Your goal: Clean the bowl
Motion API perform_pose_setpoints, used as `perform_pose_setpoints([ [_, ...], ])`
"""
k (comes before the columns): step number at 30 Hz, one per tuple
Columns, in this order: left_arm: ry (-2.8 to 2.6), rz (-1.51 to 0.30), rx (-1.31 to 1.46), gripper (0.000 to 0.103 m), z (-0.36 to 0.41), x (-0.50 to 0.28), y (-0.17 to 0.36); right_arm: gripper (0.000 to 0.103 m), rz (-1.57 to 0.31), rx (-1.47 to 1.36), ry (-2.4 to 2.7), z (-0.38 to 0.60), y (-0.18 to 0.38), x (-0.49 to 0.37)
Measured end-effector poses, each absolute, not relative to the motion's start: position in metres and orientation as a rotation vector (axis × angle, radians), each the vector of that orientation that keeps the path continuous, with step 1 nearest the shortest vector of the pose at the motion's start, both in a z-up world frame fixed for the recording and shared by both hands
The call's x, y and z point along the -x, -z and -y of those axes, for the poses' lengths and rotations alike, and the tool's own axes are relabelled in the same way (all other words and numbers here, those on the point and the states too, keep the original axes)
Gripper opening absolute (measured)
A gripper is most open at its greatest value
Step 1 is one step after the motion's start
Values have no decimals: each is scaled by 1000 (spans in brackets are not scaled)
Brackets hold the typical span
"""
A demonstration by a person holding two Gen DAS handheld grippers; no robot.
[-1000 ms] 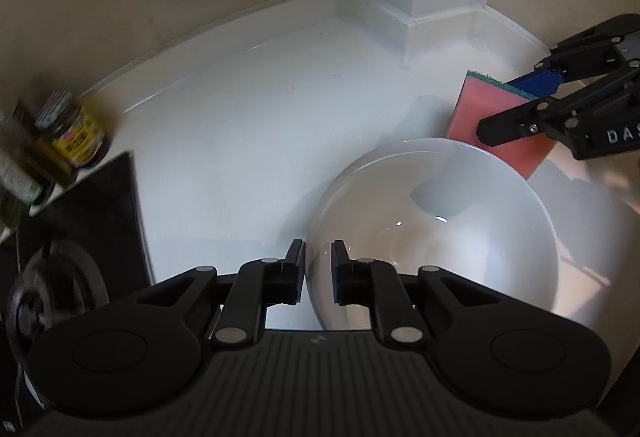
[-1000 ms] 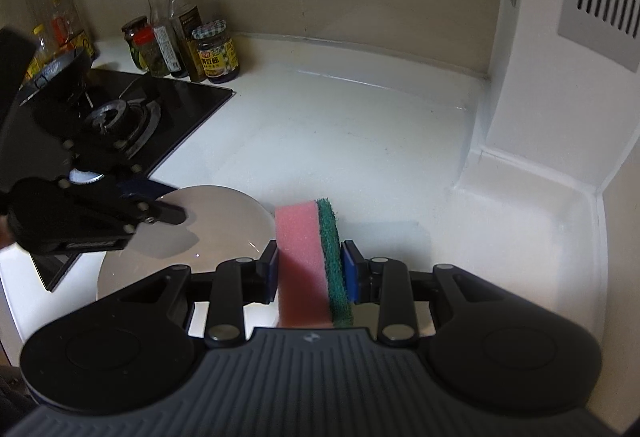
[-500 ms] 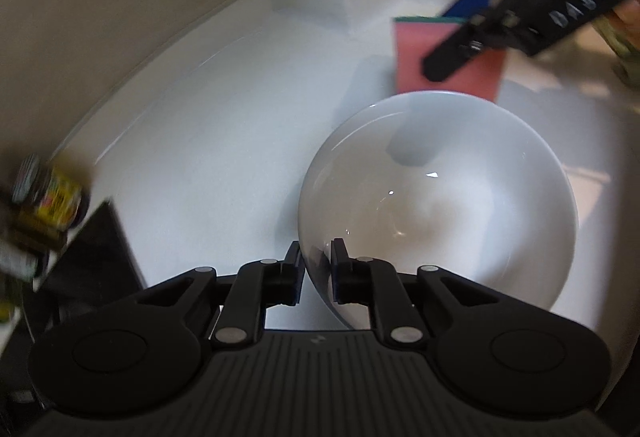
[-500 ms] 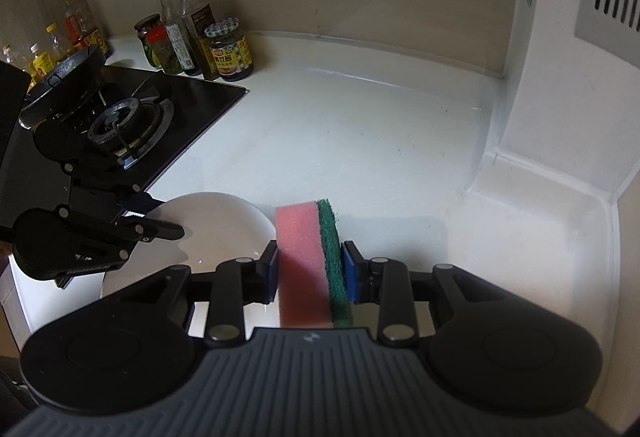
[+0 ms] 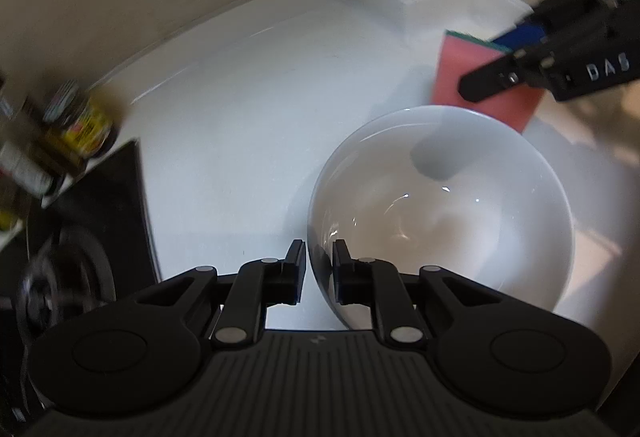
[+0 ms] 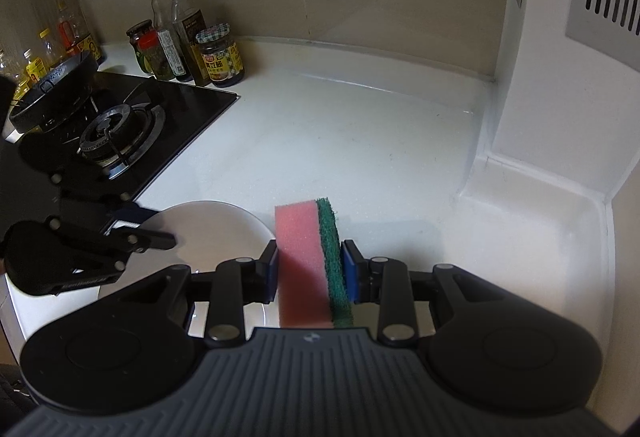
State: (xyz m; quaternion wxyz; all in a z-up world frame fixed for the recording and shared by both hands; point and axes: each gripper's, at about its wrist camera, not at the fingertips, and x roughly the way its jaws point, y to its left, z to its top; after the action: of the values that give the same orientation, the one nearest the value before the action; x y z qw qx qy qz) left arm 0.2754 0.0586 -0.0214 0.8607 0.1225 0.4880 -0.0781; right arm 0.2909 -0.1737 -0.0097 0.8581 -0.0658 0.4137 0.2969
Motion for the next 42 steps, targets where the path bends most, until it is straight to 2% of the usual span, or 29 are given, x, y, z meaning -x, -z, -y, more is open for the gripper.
perform_pose_setpoints([
  [9,160,-1033,-208,11,-62,-267,23,28,-869,150,-638,173,9,-289],
  [23,385,-992,-508,16,-44,-282,29,28,-855,163,-615,170,9,-295],
  [27,360,-994,-471,16,-43,-283,30,28,-833,137,-606,173,7,-297],
  [31,258,-983,-304,16,-53,-273,25,27,-767,73,-593,184,-3,-293],
  [36,202,-967,-54,17,-79,-257,20,28,-653,127,-656,180,-39,-266],
  [42,196,-954,-37,20,-83,-251,17,27,-599,171,-730,168,-57,-239],
])
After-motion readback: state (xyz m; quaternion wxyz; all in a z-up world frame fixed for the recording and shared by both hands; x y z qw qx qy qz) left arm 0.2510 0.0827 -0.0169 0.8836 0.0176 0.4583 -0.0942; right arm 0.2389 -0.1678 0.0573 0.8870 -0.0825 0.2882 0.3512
